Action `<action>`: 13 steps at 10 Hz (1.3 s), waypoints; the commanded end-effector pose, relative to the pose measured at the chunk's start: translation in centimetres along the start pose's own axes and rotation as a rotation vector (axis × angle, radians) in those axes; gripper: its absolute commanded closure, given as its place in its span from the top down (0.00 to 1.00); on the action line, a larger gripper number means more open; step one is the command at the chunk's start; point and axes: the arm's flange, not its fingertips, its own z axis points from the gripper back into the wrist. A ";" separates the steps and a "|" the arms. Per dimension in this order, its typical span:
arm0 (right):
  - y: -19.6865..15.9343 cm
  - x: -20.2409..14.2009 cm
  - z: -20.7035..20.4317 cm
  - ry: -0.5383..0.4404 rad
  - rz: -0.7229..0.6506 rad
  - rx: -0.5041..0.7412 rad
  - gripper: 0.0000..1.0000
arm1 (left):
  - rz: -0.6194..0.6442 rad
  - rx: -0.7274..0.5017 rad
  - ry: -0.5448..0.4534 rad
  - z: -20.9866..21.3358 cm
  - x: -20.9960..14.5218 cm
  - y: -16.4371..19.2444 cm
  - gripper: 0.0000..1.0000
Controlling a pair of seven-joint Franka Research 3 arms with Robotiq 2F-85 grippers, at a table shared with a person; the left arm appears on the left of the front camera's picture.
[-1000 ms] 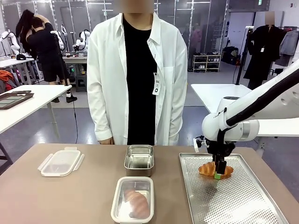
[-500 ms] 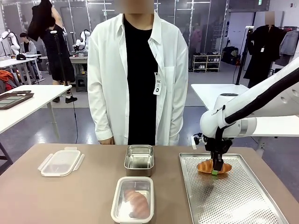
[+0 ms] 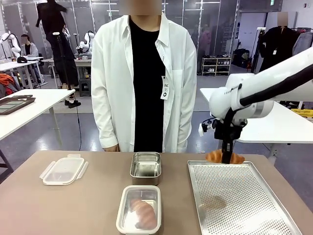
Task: Place the bread into the airtight container.
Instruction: Pick up a Butter Roll and place it into an empty Airtight Container.
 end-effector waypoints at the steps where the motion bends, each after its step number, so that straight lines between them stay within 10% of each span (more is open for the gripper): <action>1: 1.1 3.0 1.1 -0.012 -0.103 0.019 0.23 | -0.021 -0.008 -0.005 0.1 0.0 -0.2 1.00; 9: 9.6 18.3 1.3 -0.021 -0.102 -0.057 0.23 | -0.021 -0.008 -0.005 0.1 0.0 -0.2 1.00; 13: 10.2 23.3 -0.4 -0.050 -0.488 -0.130 0.23 | -0.021 -0.008 -0.005 0.1 0.0 -0.2 1.00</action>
